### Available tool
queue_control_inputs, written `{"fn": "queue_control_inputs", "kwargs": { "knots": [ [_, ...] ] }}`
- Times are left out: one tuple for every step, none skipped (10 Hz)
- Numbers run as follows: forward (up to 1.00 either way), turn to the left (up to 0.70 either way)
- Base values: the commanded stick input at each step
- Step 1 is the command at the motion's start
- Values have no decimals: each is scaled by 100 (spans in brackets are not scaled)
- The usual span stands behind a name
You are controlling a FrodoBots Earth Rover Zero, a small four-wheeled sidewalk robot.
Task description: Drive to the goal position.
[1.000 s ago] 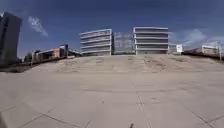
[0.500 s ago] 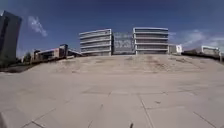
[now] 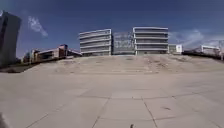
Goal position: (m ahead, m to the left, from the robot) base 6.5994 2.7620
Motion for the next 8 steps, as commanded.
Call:
{"fn": "queue_control_inputs", "kwargs": {
  "knots": [
    [70,-1],
    [70,-1],
    [70,-1],
    [70,-1],
    [70,-1],
    [70,-1],
    [70,-1],
    [70,-1]
  ]
}}
